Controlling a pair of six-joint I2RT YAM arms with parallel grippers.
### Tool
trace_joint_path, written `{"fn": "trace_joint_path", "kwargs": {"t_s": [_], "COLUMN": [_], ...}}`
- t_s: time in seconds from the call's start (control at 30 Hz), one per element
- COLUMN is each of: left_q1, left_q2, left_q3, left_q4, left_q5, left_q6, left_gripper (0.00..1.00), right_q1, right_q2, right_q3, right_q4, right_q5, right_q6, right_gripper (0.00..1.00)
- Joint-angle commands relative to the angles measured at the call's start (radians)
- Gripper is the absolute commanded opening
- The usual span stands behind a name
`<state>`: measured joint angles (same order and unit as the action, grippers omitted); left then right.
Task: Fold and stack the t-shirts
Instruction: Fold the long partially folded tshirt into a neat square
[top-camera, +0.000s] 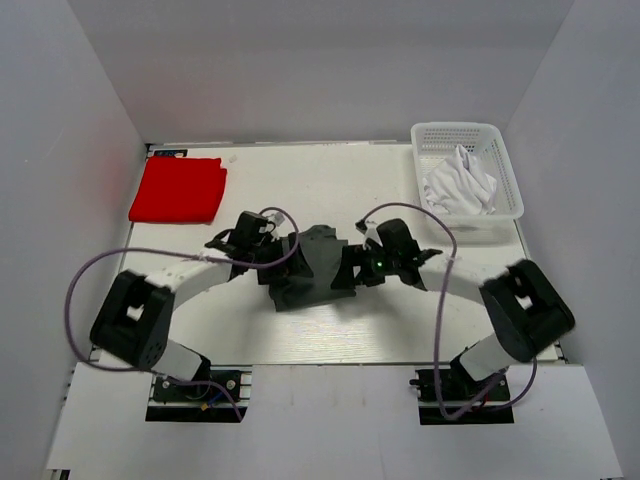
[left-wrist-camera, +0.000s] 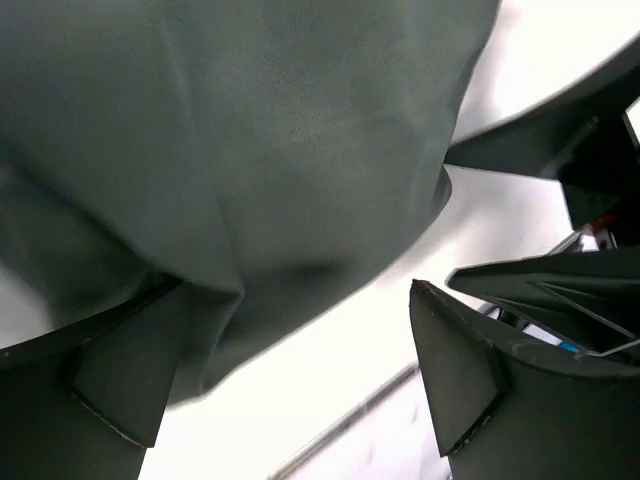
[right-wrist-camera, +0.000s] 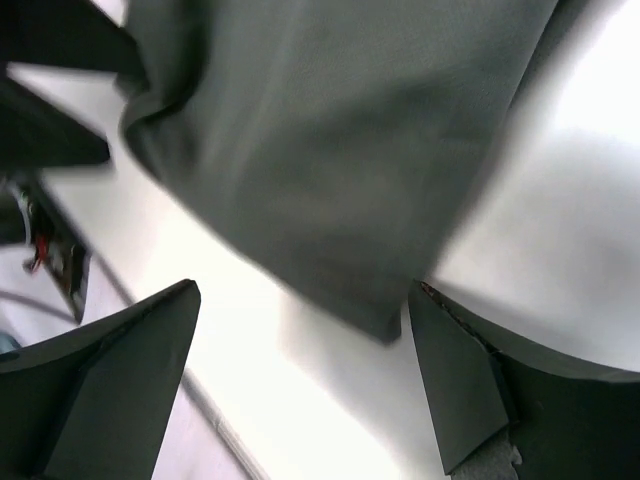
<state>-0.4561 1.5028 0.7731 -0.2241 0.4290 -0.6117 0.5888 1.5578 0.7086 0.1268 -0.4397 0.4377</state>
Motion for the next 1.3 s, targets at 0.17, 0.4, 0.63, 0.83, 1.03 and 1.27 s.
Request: {"fn": "trace_joint_path", "kwargs": {"t_s": [0.17, 0.4, 0.63, 0.83, 1.03, 1.27], "left_q1": [-0.015, 0.01, 0.01, 0.01, 0.01, -0.001], "left_q2": [-0.296, -0.071, 0.099, 0.12, 0.073, -0.088], "left_q3": [-0.009, 0.133, 0.242, 0.282, 0.282, 0.204], "left_q4": [-0.187, -0.199, -0.201, -0.254, -0.274, -0.264], "left_q5": [-0.361, -0.481, -0.431, -0.501, -0.503, -0.441], "left_q6": [-0.008, 0.019, 0.043, 0.033, 0.033, 0.082], "left_gripper": [1.0, 0.83, 0.44, 0.03, 0.0, 0.0], "right_q1": [0.031, 0.02, 0.016, 0.009, 0.009, 0.009], "right_q2": [-0.298, -0.151, 0.074, 0.185, 0.191, 0.019], "right_q3": [-0.032, 0.109, 0.278, 0.328, 0.361, 0.253], "right_q4": [-0.109, -0.11, -0.124, -0.098, -0.102, -0.013], "right_q5": [0.151, 0.435, 0.487, 0.464, 0.412, 0.369], "right_q6": [-0.033, -0.028, -0.027, -0.024, -0.016, -0.024], "right_gripper": [0.9, 0.9, 0.83, 0.72, 0.0, 0.0]}}
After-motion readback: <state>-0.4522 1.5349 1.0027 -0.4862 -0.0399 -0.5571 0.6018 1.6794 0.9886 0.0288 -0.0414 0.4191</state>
